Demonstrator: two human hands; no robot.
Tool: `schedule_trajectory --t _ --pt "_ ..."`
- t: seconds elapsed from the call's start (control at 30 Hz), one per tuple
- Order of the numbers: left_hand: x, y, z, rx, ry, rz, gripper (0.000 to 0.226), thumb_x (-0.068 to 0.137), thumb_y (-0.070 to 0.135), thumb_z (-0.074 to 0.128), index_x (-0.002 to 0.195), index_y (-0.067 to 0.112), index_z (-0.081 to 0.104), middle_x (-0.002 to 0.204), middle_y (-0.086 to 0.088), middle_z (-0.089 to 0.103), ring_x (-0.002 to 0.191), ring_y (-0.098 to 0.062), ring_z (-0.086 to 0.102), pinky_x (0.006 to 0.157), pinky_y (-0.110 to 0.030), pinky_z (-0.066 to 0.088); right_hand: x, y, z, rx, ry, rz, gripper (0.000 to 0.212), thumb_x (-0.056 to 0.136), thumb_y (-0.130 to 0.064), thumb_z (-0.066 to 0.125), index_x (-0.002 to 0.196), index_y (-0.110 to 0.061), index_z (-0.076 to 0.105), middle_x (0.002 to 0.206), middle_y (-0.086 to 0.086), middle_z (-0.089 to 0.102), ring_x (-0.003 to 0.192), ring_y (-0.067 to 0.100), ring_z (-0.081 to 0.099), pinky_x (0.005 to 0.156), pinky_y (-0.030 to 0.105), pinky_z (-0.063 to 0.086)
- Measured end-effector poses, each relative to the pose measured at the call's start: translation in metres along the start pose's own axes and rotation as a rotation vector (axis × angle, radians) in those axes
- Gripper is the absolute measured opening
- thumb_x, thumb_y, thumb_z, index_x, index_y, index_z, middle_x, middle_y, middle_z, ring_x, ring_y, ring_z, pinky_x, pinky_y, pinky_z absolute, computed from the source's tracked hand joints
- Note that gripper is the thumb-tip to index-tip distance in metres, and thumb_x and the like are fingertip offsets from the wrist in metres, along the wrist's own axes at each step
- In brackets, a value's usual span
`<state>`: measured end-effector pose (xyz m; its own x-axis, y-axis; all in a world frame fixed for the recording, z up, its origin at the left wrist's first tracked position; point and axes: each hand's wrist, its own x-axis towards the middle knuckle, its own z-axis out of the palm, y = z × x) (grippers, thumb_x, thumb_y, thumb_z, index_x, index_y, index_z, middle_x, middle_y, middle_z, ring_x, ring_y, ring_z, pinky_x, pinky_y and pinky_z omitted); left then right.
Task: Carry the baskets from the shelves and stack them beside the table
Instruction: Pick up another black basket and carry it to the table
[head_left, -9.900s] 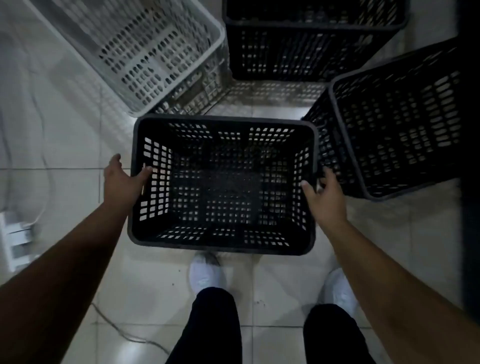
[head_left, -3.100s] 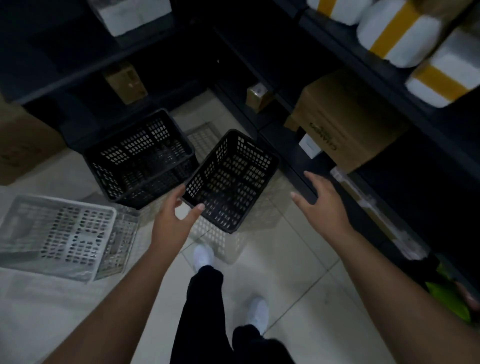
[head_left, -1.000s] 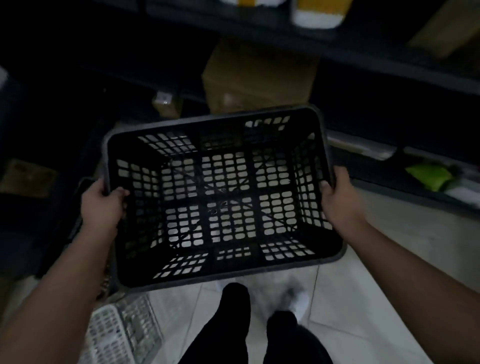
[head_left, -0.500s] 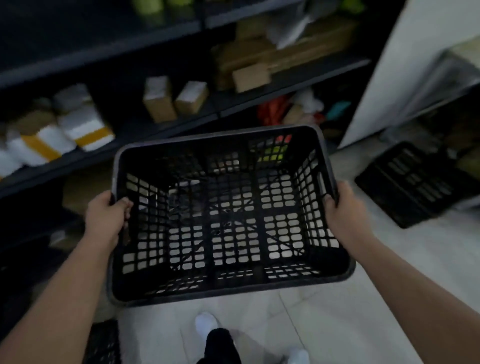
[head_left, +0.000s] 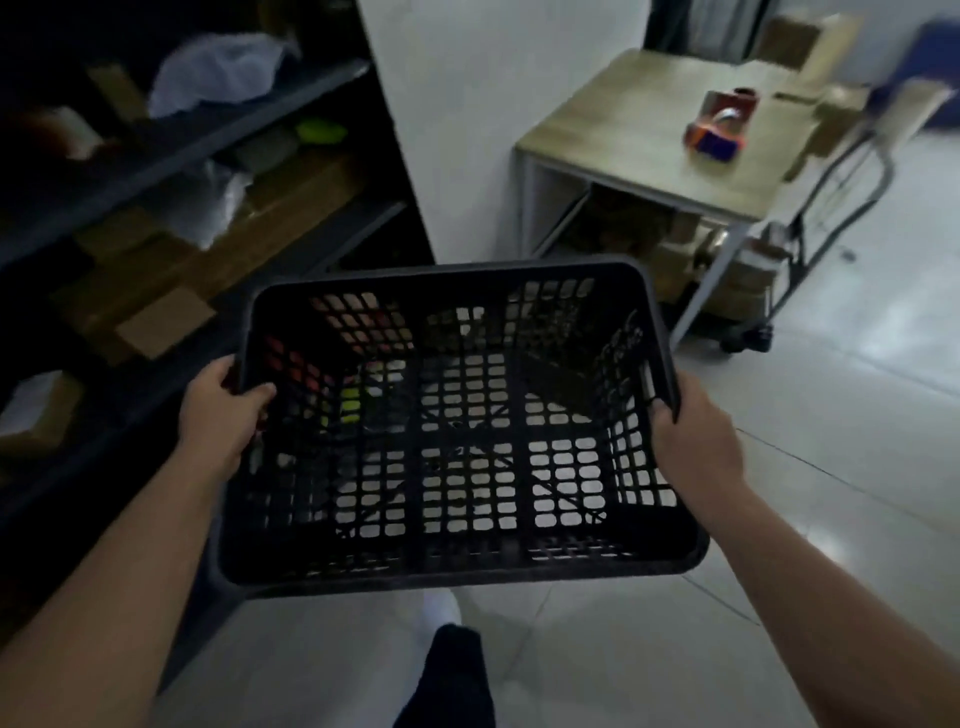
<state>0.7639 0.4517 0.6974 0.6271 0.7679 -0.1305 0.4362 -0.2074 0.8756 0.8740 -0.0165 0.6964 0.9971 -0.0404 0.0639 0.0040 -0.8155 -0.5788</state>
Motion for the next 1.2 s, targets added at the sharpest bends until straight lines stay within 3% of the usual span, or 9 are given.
schedule_trajectory --t 0.23,0.43,0.6,0.9,1.13,1.2 --pt "0.119 0.083 0.157 0.001 -0.176 0.084 0.048 0.091 0.009 0.069 0.137 0.011 0.057 0.114 -0.010 0.068 0.080 -0.019 0.064 0.071 -0.034 0.052 0.108 0.023 0.012 -0.012 0.088 0.218 0.022 0.097 -0.025 0.044 0.117 -0.020 0.050 0.084 0.007 0.063 0.075 0.033 0.059 0.067 0.041 0.048" --pt "0.200 0.160 0.273 0.035 -0.334 0.145 0.048 0.092 0.007 0.067 0.138 0.016 0.055 0.088 -0.004 0.067 0.065 -0.020 0.059 0.056 -0.032 0.049 0.199 0.037 0.019 0.010 0.157 0.373 0.026 0.097 -0.022 0.044 0.121 -0.017 0.050 0.085 0.007 0.062 0.075 0.031 0.056 0.066 0.039 0.045" --pt "0.269 0.188 0.388 0.057 -0.414 0.116 0.036 0.098 0.005 0.058 0.133 0.013 0.057 0.089 -0.007 0.066 0.063 -0.018 0.055 0.056 -0.031 0.048 0.285 0.072 0.042 0.003 0.185 0.469 0.026 0.097 -0.021 0.045 0.121 -0.016 0.051 0.083 0.001 0.058 0.073 0.027 0.051 0.065 0.037 0.040" --pt "0.364 0.164 0.602 0.089 -0.430 0.027 0.035 0.103 0.009 0.051 0.128 0.034 0.054 0.085 0.001 0.067 0.065 -0.016 0.057 0.057 -0.029 0.049 0.459 0.185 0.129 0.018 0.072 0.554 0.021 0.098 -0.020 0.047 0.117 -0.014 0.051 0.093 0.014 0.067 0.080 0.036 0.062 0.067 0.042 0.050" --pt "0.451 0.085 0.752 0.199 -0.454 0.012 0.031 0.101 0.010 0.051 0.129 0.021 0.061 0.083 0.001 0.068 0.058 -0.011 0.055 0.042 -0.024 0.045 0.569 0.270 0.239 0.034 0.045 0.642 0.025 0.098 -0.020 0.047 0.122 -0.013 0.051 0.104 0.020 0.068 0.089 0.041 0.063 0.072 0.043 0.050" --pt "0.471 0.058 0.786 0.207 -0.461 0.010 0.033 0.101 0.009 0.050 0.131 0.018 0.060 0.083 0.003 0.066 0.058 -0.009 0.054 0.045 -0.023 0.047 0.584 0.290 0.273 0.022 0.034 0.669 0.026 0.098 -0.021 0.047 0.122 -0.012 0.051 0.106 0.021 0.068 0.092 0.043 0.063 0.072 0.042 0.047"
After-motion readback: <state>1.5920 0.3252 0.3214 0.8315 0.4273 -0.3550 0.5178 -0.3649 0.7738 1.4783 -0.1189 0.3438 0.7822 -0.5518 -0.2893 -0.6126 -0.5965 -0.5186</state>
